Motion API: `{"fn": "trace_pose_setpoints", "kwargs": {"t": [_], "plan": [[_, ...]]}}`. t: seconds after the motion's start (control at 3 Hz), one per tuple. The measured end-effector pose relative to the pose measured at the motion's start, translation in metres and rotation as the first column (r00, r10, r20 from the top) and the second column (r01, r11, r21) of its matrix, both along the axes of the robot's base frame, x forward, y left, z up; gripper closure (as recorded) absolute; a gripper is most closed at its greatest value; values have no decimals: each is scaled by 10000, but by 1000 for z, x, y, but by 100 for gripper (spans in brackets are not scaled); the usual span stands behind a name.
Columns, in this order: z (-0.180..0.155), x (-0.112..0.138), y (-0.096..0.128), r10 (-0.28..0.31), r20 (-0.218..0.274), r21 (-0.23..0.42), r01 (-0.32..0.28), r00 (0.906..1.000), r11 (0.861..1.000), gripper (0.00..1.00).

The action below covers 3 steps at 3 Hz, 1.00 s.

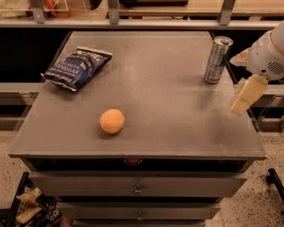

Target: Move redbull can near blue chip bag

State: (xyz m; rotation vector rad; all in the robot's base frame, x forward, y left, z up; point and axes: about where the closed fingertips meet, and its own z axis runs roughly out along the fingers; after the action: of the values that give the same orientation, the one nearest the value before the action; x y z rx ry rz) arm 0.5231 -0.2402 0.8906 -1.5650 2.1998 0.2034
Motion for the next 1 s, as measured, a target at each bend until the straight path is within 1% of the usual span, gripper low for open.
{"fn": "trace_pose_setpoints", "kwargs": {"t": [0.33,0.67,1.0], "plan": [[-7,28,-11,-275,512,186,266,9983,9995,0],[-8,59,-26,-728,1169,401,685,9905,9968,0],[0,83,-37,-1294,1780,956,1137,9755,9889,0]]}}
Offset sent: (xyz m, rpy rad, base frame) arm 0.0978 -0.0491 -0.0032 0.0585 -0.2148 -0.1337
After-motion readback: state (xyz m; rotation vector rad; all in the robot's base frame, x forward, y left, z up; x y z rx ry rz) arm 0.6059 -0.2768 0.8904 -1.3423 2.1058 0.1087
